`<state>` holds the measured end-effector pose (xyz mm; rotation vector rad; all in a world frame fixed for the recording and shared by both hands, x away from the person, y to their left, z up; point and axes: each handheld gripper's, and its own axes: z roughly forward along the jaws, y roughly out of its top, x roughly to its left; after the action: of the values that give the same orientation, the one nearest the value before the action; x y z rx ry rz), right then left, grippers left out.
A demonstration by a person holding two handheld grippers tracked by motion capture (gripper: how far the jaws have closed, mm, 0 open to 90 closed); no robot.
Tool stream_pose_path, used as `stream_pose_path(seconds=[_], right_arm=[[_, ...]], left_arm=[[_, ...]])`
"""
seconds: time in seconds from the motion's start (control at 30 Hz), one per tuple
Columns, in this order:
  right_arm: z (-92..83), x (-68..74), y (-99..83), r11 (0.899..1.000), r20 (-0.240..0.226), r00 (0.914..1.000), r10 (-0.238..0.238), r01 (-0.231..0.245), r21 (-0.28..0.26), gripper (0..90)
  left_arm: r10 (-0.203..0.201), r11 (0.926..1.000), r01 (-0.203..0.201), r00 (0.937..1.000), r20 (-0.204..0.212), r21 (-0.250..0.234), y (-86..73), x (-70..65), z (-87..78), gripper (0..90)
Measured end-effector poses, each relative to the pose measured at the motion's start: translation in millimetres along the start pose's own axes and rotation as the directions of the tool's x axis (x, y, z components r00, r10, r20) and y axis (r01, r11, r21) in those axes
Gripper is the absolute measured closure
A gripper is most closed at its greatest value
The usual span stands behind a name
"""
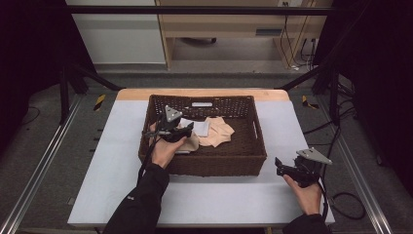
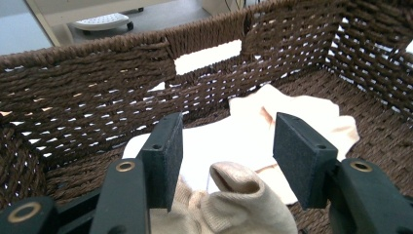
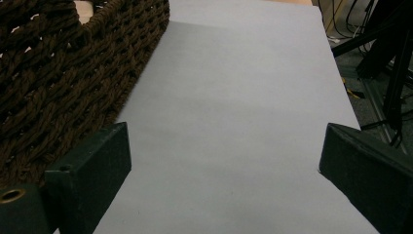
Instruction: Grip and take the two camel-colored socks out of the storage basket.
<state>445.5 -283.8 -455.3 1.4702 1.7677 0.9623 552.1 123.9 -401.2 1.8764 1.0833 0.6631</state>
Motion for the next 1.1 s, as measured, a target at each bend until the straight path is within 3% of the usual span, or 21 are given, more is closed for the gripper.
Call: stream_pose_path(seconds=[0.17, 0.33, 0.6, 0.7, 0.77, 0.8, 0.9, 1.1], right_arm=[[1.1, 0.5, -0.3, 1.0, -0.002, 1.0, -0.002, 0.002, 0.008, 5.1], [2.2, 1.1, -0.2, 1.0, -0.005, 1.0, -0.007, 0.007, 0.012, 5.2], [2.1, 0.3, -0.1, 1.0, 0.001, 1.0, -0.008, 0.008, 0.012, 5.1], [1.5, 0.3, -0.2, 1.0, 0.002, 1.0, -0.003, 0.003, 0.011, 5.1], [1.9, 0.2, -0.2, 1.0, 0.002, 1.0, -0.003, 0.003, 0.014, 5.1], [2.6, 0.3, -0.4, 1.0, 0.0, 1.0, -0.004, 0.004, 0.017, 5.1], [2.5, 0.0, -0.2, 1.0, 0.001, 1.0, -0.002, 0.002, 0.019, 5.1], [2.3, -0.8, 0.0, 1.0, 0.005, 1.0, -0.001, 0.001, 0.017, 5.1]], left_arm=[[0.046, 0.9977, -0.045, 0.9989, -0.013, 0.051, -2.1, -5.7, 4.0, 46.0], [0.034, 0.9969, -0.033, 0.9993, -0.017, 0.072, -2.7, -5.1, 5.1, 51.9], [0.081, 0.9883, -0.077, 0.9965, -0.023, 0.131, -3.1, -10.3, 9.7, 56.9], [0.08, 0.9848, -0.078, 0.9968, -0.004, 0.155, -3.3, -10.5, 11.1, 66.7], [0.072, 0.9844, -0.071, 0.9974, 0.004, 0.161, -3.3, -9.8, 11.4, 69.3], [0.063, 0.9844, -0.064, 0.9979, 0.01, 0.164, -3.4, -9.2, 11.6, 76.0], [0.055, 0.9855, -0.059, 0.9981, 0.025, 0.159, -3.1, -8.5, 10.4, 84.2], [0.05, 0.9909, -0.055, 0.9978, 0.043, 0.123, -2.4, -7.6, 7.3, 88.0]])
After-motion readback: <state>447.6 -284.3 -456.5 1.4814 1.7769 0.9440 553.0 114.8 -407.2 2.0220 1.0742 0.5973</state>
